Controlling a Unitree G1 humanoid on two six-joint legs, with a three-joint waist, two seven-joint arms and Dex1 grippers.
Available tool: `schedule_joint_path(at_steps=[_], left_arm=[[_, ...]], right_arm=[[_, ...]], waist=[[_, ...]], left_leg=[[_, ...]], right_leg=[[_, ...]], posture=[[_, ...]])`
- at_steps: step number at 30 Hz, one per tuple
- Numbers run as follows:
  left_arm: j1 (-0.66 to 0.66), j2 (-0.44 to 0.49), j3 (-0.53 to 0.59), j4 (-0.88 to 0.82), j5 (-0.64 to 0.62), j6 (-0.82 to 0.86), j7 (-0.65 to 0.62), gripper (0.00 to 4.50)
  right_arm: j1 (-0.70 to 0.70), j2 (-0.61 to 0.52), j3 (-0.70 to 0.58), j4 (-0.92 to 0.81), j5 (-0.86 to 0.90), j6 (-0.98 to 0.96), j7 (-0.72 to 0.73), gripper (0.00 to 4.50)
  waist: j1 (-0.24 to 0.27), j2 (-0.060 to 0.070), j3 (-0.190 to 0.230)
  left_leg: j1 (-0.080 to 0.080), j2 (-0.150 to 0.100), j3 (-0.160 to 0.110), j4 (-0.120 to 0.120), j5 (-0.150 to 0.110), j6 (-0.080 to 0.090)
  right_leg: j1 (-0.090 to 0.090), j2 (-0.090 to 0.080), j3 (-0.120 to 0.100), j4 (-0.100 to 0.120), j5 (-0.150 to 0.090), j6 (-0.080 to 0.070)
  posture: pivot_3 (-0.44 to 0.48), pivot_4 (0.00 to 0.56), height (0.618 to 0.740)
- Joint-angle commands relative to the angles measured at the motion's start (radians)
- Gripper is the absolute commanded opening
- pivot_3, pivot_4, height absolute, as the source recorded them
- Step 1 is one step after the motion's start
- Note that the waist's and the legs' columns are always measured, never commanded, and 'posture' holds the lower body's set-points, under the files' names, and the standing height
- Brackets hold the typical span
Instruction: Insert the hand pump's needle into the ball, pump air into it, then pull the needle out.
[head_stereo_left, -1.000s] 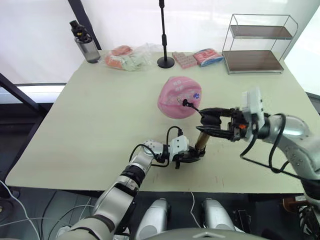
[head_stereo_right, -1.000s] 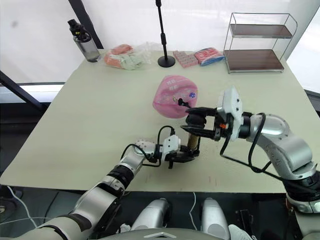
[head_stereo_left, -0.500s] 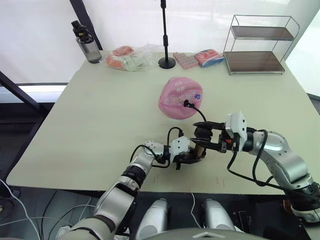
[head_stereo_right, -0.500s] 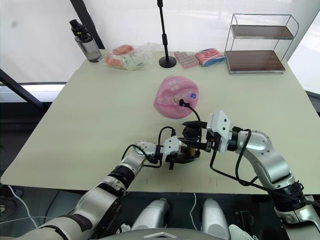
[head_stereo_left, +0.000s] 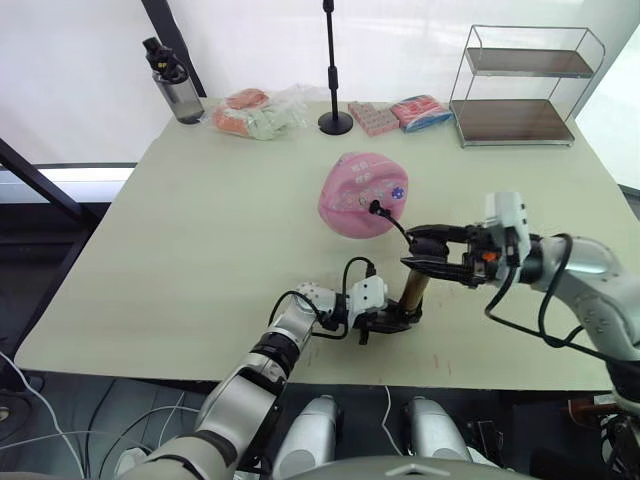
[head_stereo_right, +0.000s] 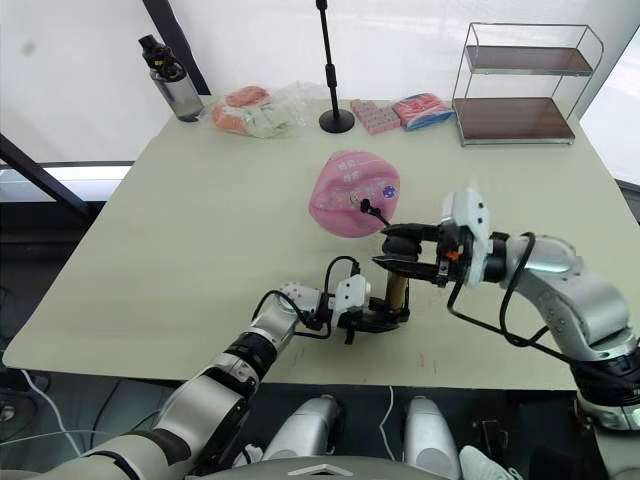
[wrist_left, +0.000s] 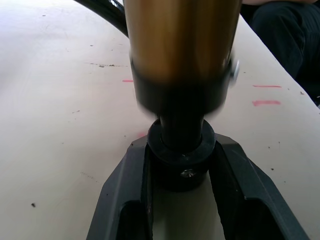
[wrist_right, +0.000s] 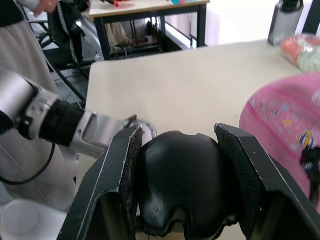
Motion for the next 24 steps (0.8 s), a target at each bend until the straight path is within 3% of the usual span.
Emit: schedule_joint_path(at_steps=[1,15,24], left_arm=[[0.012,-0.015,-0.039,0.023,0.036,0.006,-0.03,1.07],[0.004,-0.038,-0.051,0.04,0.059,0.007,-0.014,1.07],[0.01,-0.04,-0.048,0.047,0.072,0.004,0.008,1.07]], right_arm=[[-0.072,-0.052,-0.145,-0.053,0.09,0.026,0.002,1.82],[-0.226,-0.15,-0.27,-0.007,0.24,0.118,-0.005,1.82],[-0.099,-0.138,-0.216,-0.029,0.135,0.052,0.022,1.82]], waist=[[0.0,0.001,0.001],[-0.001,0.002,0.003],[0.002,0.002,0.002]], left_leg=[[0.0,0.0,0.0,0.0,0.0,0.0],[-0.008,0.0,0.0,0.001,0.0,0.0],[-0.012,0.0,0.001,0.001,0.0,0.0]], right_leg=[[0.0,0.0,0.0,0.0,0.0,0.0],[-0.009,-0.001,0.0,0.001,0.0,0.0],[-0.011,-0.001,0.0,0.002,0.0,0.0]], posture=[[0.0,0.15,0.74],[0.0,0.15,0.74],[0.0,0.15,0.74]])
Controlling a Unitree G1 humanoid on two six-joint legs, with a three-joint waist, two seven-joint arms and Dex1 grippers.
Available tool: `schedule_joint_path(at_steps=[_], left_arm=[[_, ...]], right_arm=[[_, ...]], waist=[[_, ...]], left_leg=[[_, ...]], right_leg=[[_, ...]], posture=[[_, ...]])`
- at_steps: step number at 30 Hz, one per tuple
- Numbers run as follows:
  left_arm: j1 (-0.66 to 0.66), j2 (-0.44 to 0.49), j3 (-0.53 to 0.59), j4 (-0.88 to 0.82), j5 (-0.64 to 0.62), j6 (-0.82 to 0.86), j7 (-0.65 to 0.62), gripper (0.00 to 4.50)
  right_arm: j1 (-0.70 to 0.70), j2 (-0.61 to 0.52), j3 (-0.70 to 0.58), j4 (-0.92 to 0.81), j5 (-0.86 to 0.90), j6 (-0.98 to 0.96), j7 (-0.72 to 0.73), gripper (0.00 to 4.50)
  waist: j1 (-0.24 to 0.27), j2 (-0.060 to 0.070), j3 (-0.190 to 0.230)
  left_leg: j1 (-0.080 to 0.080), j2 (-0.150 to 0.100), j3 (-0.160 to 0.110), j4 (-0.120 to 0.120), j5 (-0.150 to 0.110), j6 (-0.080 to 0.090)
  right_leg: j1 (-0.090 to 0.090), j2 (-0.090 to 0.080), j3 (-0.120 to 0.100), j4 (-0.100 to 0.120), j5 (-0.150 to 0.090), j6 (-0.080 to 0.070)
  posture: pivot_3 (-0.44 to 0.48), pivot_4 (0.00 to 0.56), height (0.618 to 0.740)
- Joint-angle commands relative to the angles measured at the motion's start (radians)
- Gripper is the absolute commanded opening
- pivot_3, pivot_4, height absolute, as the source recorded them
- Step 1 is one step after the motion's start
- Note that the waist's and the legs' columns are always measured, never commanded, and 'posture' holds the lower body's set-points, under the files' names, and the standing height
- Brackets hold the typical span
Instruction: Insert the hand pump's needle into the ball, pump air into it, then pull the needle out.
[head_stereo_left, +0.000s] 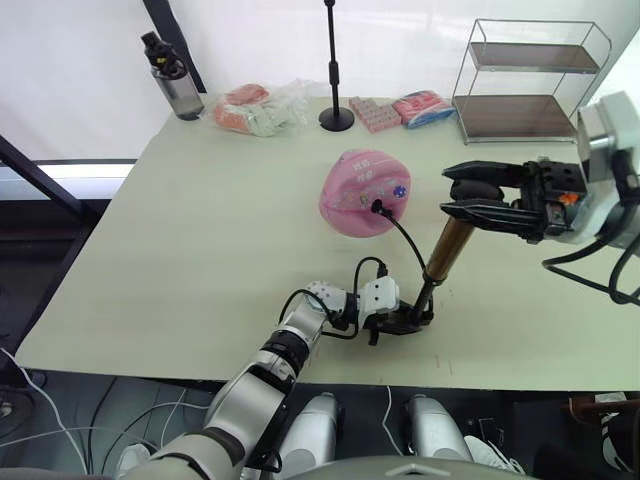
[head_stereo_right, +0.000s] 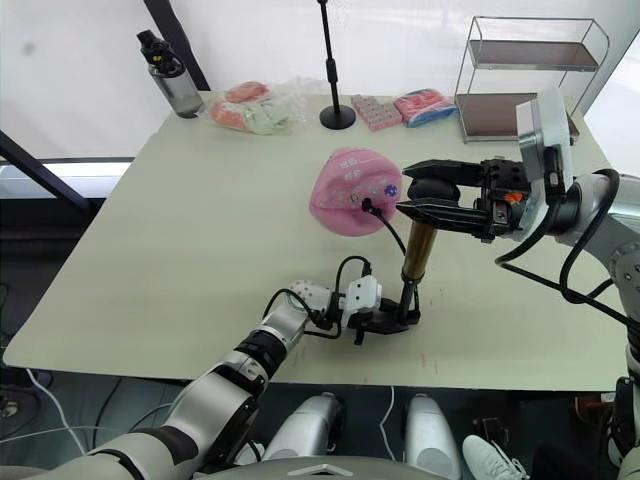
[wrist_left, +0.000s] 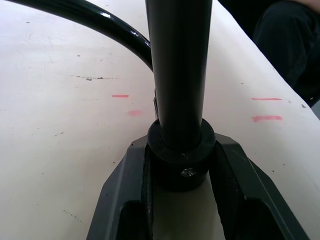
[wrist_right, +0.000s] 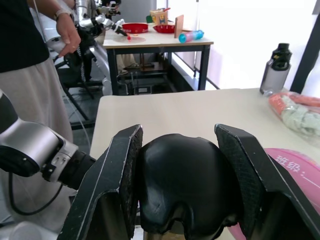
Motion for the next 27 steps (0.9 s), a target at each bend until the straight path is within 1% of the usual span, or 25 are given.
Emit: schedule_joint_path(at_steps=[1,5,10,12,15,19,23,27], left_arm=[[0.03,0.002,-0.038,0.037,0.043,-0.001,-0.004,1.07],[0.032,0.003,-0.035,0.039,0.045,0.0,-0.002,1.07],[0.032,0.004,-0.035,0.04,0.046,0.0,0.0,1.07],[0.03,0.004,-0.033,0.043,0.046,0.0,0.002,1.07],[0.027,0.004,-0.032,0.047,0.047,-0.001,0.007,1.07],[0.028,0.006,-0.03,0.048,0.046,-0.003,0.012,1.07],[0.031,0.007,-0.025,0.046,0.043,0.009,0.015,1.07],[0.037,0.007,-0.015,0.033,0.026,0.048,-0.001,1.07]], right_arm=[[0.07,-0.002,-0.005,-0.016,-0.109,-0.078,0.006,1.82],[0.155,0.038,0.056,-0.026,-0.178,-0.144,0.004,1.82],[0.234,0.092,0.126,0.016,-0.286,-0.238,0.021,1.82],[0.265,0.108,0.154,0.05,-0.336,-0.282,0.029,1.82],[0.314,0.143,0.197,0.112,-0.416,-0.369,0.033,1.82],[0.374,0.188,0.245,0.167,-0.497,-0.484,0.046,1.82],[0.398,0.21,0.26,0.194,-0.534,-0.554,0.061,1.82],[0.348,0.204,0.206,0.156,-0.47,-0.522,0.047,1.82]], waist=[[0.0,0.0,-0.001],[-0.002,-0.001,-0.002],[-0.003,-0.002,-0.002],[-0.004,-0.002,-0.002],[-0.004,-0.002,-0.002],[-0.004,-0.002,-0.003],[-0.005,-0.002,-0.003],[-0.005,-0.003,-0.003]], left_leg=[[0.0,0.0,0.0,0.0,0.0,0.0],[0.002,0.0,0.0,0.0,0.0,0.0],[0.006,0.0,-0.001,0.0,0.0,0.0],[0.007,0.0,0.0,0.0,0.0,0.0],[0.014,0.0,-0.001,-0.001,0.0,0.0],[0.016,0.0,-0.001,-0.001,0.0,0.0],[0.017,0.0,0.0,-0.001,0.0,0.0],[0.017,0.0,-0.001,-0.001,0.0,0.0]], right_leg=[[0.0,0.0,0.0,0.0,0.0,0.0],[0.002,0.001,-0.001,0.0,0.0,0.0],[0.006,0.001,-0.001,0.0,0.0,0.0],[0.007,0.001,-0.001,0.0,0.0,0.0],[0.014,0.001,-0.001,-0.002,0.0,0.0],[0.016,0.002,-0.001,-0.001,0.0,0.0],[0.016,0.002,-0.001,-0.001,0.0,0.0],[0.017,0.002,-0.001,-0.001,0.0,0.0]], posture=[[0.0,0.15,0.74],[0.0,0.15,0.74],[0.0,0.15,0.74],[0.0,0.15,0.74],[0.0,0.15,0.74],[0.0,0.15,0.74],[0.0,0.15,0.74],[0.0,0.15,0.74]])
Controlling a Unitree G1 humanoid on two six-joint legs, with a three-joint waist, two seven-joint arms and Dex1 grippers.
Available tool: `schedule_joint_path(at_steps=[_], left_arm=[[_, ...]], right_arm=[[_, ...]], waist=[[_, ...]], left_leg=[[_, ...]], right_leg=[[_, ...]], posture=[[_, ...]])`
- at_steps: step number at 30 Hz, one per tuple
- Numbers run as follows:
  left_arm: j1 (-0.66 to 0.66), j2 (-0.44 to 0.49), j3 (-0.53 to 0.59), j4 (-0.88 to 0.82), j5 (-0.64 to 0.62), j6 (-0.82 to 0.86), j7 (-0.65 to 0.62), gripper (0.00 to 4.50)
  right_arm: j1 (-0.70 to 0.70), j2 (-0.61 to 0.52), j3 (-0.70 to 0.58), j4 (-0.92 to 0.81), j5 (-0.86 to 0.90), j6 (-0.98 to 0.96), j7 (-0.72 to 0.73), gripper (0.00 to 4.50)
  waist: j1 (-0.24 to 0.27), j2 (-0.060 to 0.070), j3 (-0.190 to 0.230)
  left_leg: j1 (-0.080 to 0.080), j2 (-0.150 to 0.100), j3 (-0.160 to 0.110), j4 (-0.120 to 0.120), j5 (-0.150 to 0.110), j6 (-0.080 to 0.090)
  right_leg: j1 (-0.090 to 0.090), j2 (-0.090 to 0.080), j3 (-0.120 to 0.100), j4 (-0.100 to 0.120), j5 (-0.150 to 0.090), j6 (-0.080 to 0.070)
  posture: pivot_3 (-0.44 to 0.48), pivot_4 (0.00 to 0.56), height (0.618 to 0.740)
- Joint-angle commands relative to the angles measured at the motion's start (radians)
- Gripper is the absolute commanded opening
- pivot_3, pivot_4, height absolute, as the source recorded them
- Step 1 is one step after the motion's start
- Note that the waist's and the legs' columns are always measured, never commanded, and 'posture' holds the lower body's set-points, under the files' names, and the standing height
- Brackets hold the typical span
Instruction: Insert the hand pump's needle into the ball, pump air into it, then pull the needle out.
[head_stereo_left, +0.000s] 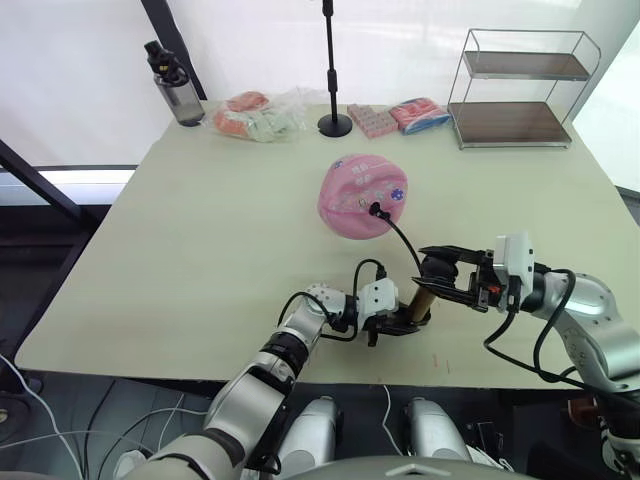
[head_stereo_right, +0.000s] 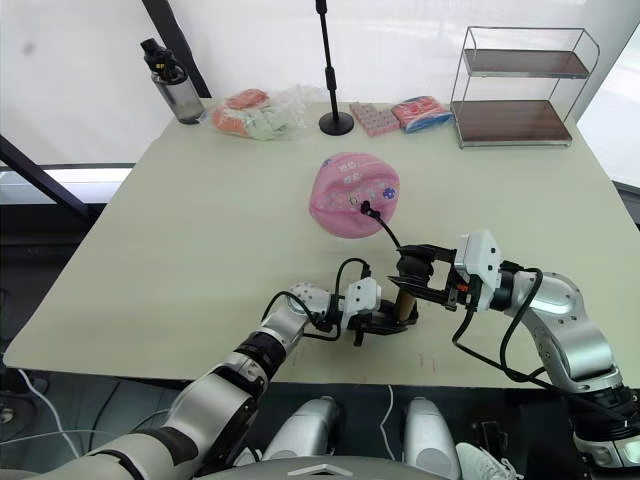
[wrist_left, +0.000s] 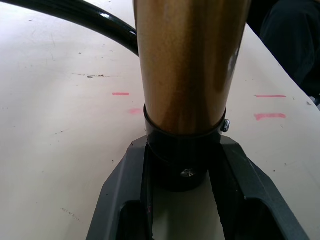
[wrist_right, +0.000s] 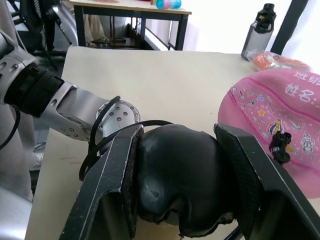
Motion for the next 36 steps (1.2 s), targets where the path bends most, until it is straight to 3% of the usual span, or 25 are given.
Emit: schedule_joint_path(at_steps=[1,13,20,25,30,36], left_arm=[[0.031,0.007,-0.018,0.016,0.013,0.04,-0.028,1.07],[0.034,0.016,-0.023,0.008,0.014,0.025,-0.034,1.07],[0.033,0.019,-0.026,0.012,0.02,0.003,-0.028,1.07],[0.028,0.017,-0.024,0.02,0.021,-0.009,-0.012,1.07],[0.023,0.016,-0.017,0.029,0.028,-0.031,0.024,1.07],[0.007,0.022,-0.01,0.046,0.032,-0.055,0.04,1.07]], right_arm=[[-0.021,-0.017,-0.038,-0.007,0.023,0.051,-0.002,1.82],[-0.329,-0.147,-0.263,-0.139,0.417,0.385,-0.029,1.82],[-0.467,-0.188,-0.324,-0.12,0.513,0.476,-0.053,1.82],[-0.351,-0.148,-0.258,-0.148,0.411,0.422,-0.012,1.82],[-0.133,-0.062,-0.128,-0.164,0.215,0.247,0.023,1.82],[0.004,-0.006,0.003,-0.051,-0.003,0.031,0.055,1.82]], waist=[[0.0,0.0,0.0],[0.001,0.002,0.002],[0.001,0.002,0.003],[0.002,0.002,0.003],[0.001,0.0,-0.001],[-0.004,-0.001,-0.001]], left_leg=[[0.0,0.0,0.0,0.0,0.0,0.0],[-0.004,0.0,-0.001,-0.001,0.0,0.0],[-0.007,0.0,0.0,-0.001,0.0,0.0],[-0.018,0.0,0.0,0.001,0.0,-0.001],[-0.016,0.0,0.002,0.001,0.0,0.0],[0.002,0.0,0.002,-0.001,0.0,0.0]], right_leg=[[0.0,0.0,0.0,0.0,0.0,0.0],[-0.002,-0.001,0.0,-0.001,0.0,0.0],[-0.006,-0.001,0.0,-0.001,0.0,0.0],[-0.017,-0.002,0.0,0.0,0.0,0.0],[-0.016,-0.002,0.002,0.001,0.0,0.0],[0.002,0.001,0.002,-0.001,-0.001,0.002]], posture=[[0.0,0.15,0.74],[0.0,0.15,0.74],[0.0,0.15,0.74],[0.0,0.15,0.74],[0.0,0.15,0.74],[0.0,0.15,0.74]])
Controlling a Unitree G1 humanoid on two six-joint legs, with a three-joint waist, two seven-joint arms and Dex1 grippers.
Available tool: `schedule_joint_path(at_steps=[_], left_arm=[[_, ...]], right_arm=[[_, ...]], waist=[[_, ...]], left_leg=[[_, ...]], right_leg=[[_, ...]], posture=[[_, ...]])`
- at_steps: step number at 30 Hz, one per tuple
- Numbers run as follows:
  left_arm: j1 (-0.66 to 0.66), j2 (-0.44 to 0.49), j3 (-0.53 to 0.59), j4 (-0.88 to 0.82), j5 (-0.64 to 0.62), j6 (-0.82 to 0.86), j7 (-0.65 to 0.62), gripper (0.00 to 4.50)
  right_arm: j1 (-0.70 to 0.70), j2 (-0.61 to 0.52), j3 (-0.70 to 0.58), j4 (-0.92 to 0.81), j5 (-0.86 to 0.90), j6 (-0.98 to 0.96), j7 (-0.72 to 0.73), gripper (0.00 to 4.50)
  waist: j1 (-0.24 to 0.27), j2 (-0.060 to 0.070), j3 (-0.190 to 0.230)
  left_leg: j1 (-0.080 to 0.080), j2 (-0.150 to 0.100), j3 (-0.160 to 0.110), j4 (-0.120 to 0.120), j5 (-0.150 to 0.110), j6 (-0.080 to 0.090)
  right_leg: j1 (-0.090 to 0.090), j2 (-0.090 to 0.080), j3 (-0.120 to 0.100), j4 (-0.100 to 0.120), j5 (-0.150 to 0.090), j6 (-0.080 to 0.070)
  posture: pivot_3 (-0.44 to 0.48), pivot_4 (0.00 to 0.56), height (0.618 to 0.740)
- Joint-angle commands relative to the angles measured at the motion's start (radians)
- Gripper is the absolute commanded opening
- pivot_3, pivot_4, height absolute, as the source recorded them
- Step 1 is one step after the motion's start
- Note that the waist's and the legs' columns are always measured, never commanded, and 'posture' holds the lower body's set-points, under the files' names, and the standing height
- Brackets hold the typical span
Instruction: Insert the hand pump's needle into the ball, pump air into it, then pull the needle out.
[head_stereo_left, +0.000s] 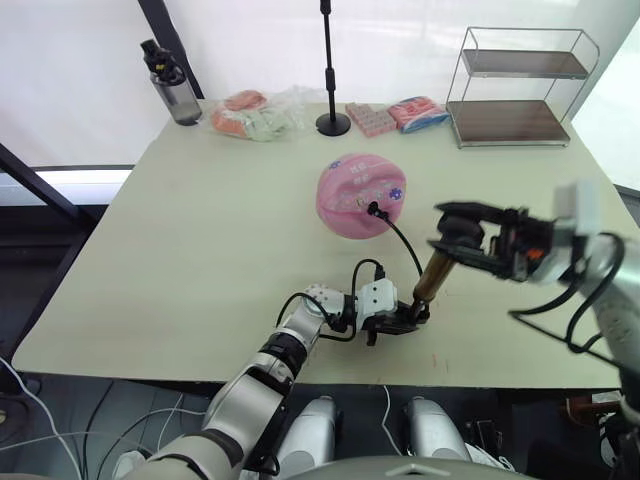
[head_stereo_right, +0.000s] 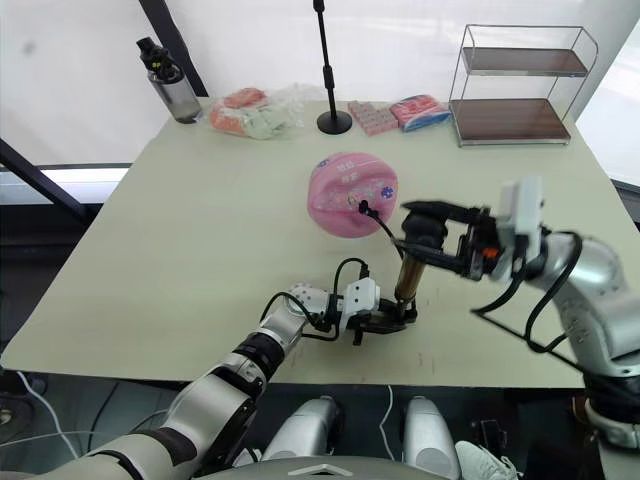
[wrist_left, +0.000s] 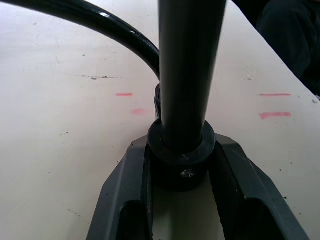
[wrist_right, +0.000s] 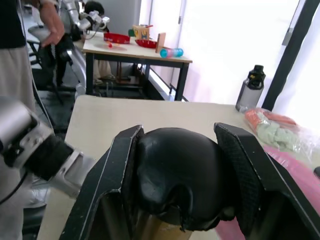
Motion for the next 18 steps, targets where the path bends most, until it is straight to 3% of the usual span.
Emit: schedule_joint_path(at_steps=[1,10,14,18], left_arm=[[0.003,0.015,-0.008,0.031,0.024,-0.007,-0.002,1.07],[-0.011,0.029,0.002,0.042,0.014,-0.022,-0.013,1.07],[-0.014,0.029,0.007,0.036,0.01,-0.026,-0.011,1.07],[-0.026,0.034,0.019,0.031,0.003,-0.029,-0.004,1.07]], right_arm=[[0.066,0.014,0.1,0.098,-0.133,-0.064,0.03,1.82],[0.1,0.057,0.191,0.272,-0.271,-0.201,0.017,1.82],[0.075,0.069,0.159,0.237,-0.21,-0.187,0.017,1.82],[-0.06,0.039,0.061,0.101,-0.05,-0.061,-0.009,1.82]], waist=[[0.001,0.0,0.0],[0.0,0.0,-0.001],[0.0,-0.001,-0.001],[-0.002,0.0,0.002]], left_leg=[[0.0,0.0,-0.001,0.001,0.0,0.0],[0.001,0.001,-0.002,0.001,0.0,0.0],[0.001,0.001,-0.002,0.001,0.0,0.0],[-0.001,0.001,-0.002,0.001,0.0,0.0]], right_leg=[[0.0,0.001,0.0,0.0,-0.001,0.002],[0.0,0.004,0.0,0.001,0.002,-0.003],[0.0,0.004,0.0,0.001,0.002,-0.003],[-0.002,0.005,0.001,0.001,0.002,-0.003]], posture=[[0.0,0.15,0.74],[0.0,0.15,0.74],[0.0,0.15,0.74],[0.0,0.15,0.74]])
